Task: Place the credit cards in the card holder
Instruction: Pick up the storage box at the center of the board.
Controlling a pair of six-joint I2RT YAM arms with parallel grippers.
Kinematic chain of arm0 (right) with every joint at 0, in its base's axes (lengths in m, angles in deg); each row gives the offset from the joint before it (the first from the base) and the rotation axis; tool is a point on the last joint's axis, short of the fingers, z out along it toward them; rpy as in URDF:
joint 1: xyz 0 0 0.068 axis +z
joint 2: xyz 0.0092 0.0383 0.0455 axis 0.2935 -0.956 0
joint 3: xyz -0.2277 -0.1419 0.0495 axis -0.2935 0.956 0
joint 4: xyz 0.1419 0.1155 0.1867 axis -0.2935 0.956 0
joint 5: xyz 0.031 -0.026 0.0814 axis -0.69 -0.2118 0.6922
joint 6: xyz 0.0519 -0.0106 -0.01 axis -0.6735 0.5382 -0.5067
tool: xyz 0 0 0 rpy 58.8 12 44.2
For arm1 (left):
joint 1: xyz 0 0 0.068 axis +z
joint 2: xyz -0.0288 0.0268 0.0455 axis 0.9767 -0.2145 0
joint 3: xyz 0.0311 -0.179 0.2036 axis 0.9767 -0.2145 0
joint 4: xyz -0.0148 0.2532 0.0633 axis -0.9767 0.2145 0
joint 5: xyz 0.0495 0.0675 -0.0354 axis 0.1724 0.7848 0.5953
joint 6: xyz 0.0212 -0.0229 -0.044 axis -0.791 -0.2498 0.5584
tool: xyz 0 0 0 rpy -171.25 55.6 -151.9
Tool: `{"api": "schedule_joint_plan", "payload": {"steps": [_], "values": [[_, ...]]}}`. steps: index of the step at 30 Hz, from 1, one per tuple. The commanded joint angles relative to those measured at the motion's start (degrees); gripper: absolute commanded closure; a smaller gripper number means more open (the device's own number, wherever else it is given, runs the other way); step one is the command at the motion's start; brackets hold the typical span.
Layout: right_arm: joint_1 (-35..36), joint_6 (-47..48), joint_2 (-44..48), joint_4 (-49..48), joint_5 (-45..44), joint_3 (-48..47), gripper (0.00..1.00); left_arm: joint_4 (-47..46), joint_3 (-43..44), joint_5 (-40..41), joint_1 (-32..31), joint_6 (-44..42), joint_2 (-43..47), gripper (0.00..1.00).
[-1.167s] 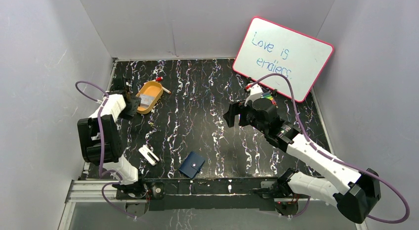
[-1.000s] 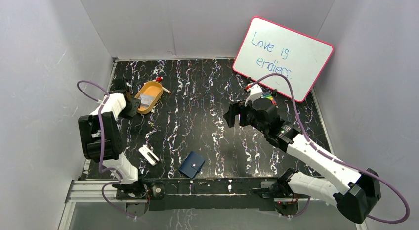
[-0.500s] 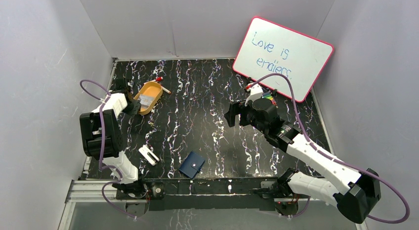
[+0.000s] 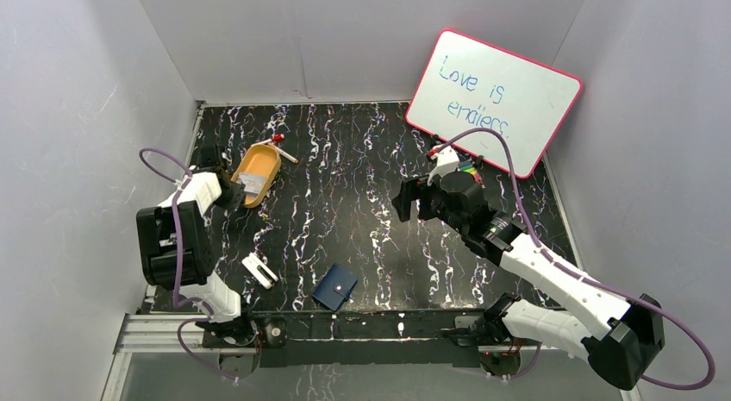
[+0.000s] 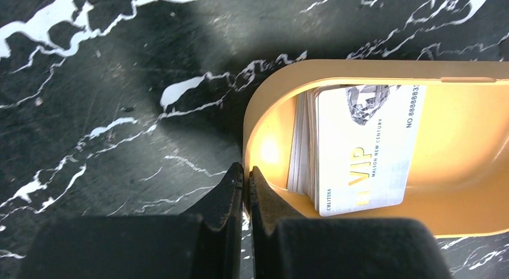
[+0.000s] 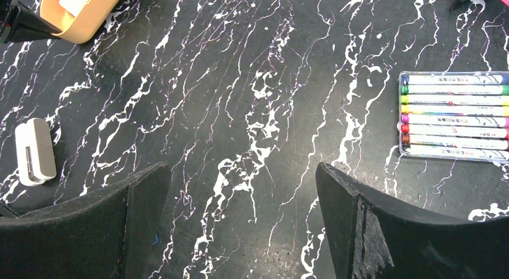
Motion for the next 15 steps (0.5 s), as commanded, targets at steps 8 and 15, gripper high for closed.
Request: {"api": "schedule_joint_plan", "payload": {"steps": [8,15], "values": [[0.3,0.7,2.3,0.1,-1.6,-2.0,0.0,4.6,-2.5,-1.5,-4.8,-5.7,8.9,1.0],[0.2,1.2,5.3,2.9,-3.6,-2.7,0.0,7.0,3.8,1.4,-15.1,-9.8,8.9,1.0]]}}
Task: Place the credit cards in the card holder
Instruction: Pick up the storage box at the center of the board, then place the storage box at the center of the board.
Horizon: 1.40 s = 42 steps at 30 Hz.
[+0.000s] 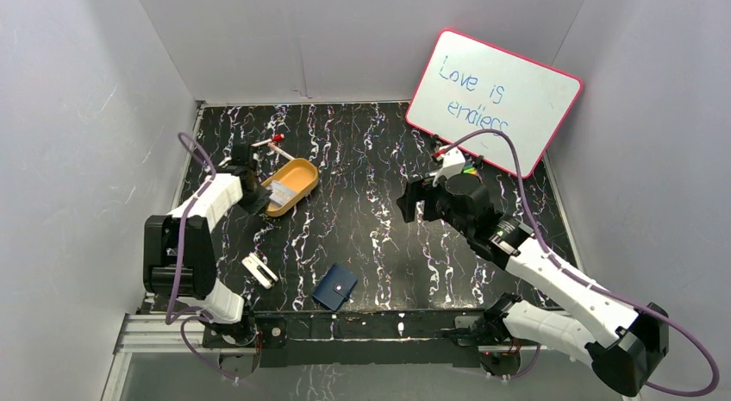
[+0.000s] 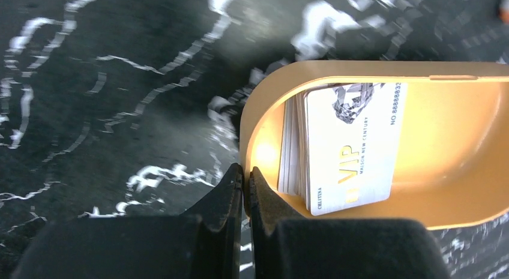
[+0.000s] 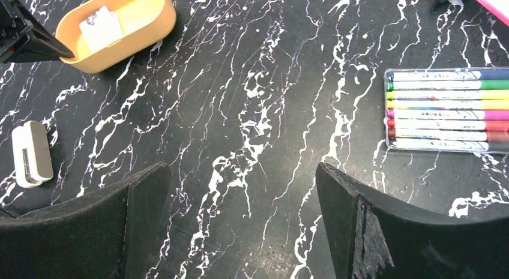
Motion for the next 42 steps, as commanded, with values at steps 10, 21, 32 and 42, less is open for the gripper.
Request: {"api": "schedule_joint_plan", "payload": {"steps": [10,21,32,42], "values": [[0.2,0.9,8.0,6.2,-4.6,-2.0,0.0,-7.7,13.9,-10.2,-14.2,-13.1,-6.2,1.0],[0.2,1.5,12.2,11.6,-8.4,-2.3,0.0,-6.7,28.9,-8.5,-25.0,-27.0,-20.7,1.0],[0.2,1.5,13.0,13.9,-9.2,-3.2,0.0,-1.7,41.3,-5.3,-30.3,-29.9,-32.7,1.0],[0.2,1.3,13.2,15.4,-8.4,-3.9,0.0,-0.8,44.3,-6.8,-30.3,-26.9,-31.6,0.39]]}}
